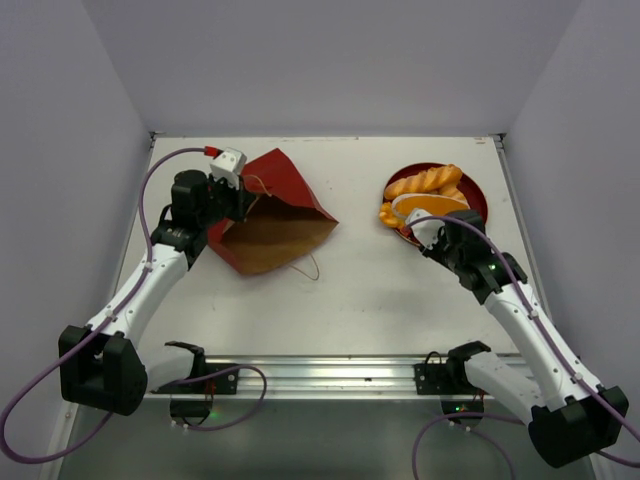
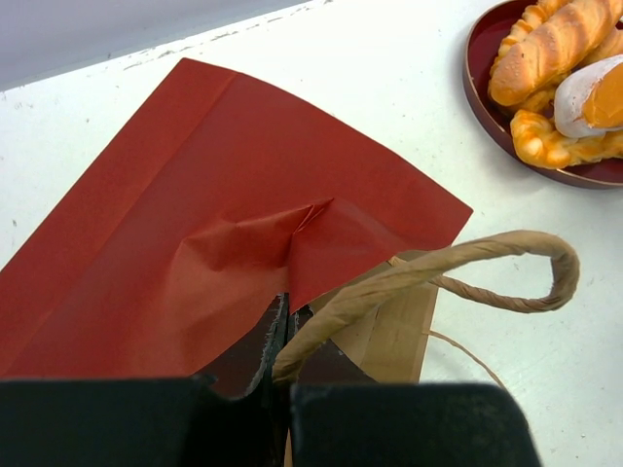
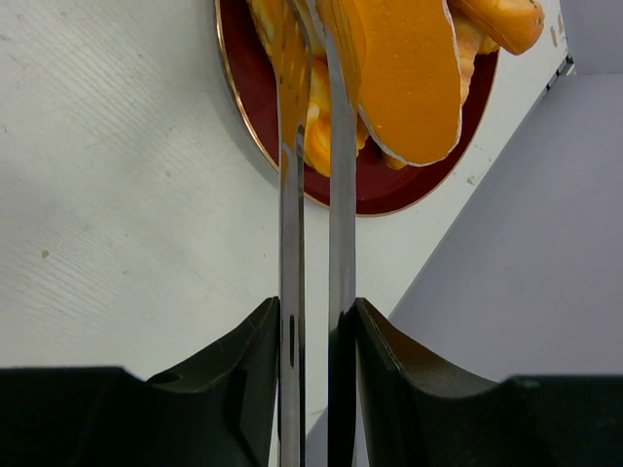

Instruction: Take the fake bread out of the paper bag

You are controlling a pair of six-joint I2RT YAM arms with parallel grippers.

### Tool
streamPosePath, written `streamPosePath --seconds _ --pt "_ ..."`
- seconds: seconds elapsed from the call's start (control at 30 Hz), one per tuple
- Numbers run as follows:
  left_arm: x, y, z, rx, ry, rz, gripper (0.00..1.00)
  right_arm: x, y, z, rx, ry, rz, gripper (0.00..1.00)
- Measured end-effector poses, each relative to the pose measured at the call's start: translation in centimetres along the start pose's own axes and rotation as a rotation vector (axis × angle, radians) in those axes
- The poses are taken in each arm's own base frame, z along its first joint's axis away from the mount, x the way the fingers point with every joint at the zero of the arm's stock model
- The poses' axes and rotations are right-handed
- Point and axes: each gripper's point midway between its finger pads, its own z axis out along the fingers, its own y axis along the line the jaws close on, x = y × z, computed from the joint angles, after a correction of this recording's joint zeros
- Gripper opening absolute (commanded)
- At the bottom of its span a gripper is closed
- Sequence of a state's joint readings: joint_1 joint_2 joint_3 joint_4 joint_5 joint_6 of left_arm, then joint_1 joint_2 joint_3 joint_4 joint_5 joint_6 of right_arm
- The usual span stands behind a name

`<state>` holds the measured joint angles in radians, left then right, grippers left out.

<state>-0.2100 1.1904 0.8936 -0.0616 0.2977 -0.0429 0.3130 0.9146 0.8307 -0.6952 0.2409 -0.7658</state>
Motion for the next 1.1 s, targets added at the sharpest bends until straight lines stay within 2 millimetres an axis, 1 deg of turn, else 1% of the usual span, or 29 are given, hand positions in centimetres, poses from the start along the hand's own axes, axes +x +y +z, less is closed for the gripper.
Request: streamPosePath --seconds 0.17,0.23,0.4,0.5,0.57,0.73,0.97,1.1 --pt "0.0 -0.4 -0.1 0.024 -0.002 0.005 0.00 -0.7 0.0 -0.6 -0.020 -0.027 0.024 0.37" --pt "0.0 -0.8 -0.2 0.045 -0.004 0.016 0.00 -1.4 -0.1 -1.2 -0.036 -0.051 0.037 0.37" --pt "0.3 -1.8 -0.8 0.108 -0.012 0.081 0.00 -4.1 -1.0 -3.1 -0.065 -0.155 0.084 0.36" --pt "0.6 -2.4 -1.4 0.140 -0.023 0.130 0.00 -5.6 -0.8 -4.1 -0.106 -0.223 0.112 0.36" --pt "0.8 -2.6 -1.7 0.158 -0.031 0.165 0.00 -6.4 -0.2 -4.4 -0.148 -0.265 0.126 0.36" --pt "1.8 -3.1 -1.9 0.195 -0.024 0.219 0.00 -8.0 2.2 -5.1 -0.284 -0.350 0.141 0.35" --pt "1.9 -3.4 -1.9 0.209 -0.023 0.201 0.00 -9.5 5.9 -7.0 -0.499 -0.461 0.107 0.35" --pt "1.9 -4.5 -2.1 0.265 -0.023 0.154 0.00 -10.1 7.2 -8.6 -0.587 -0.514 0.060 0.35"
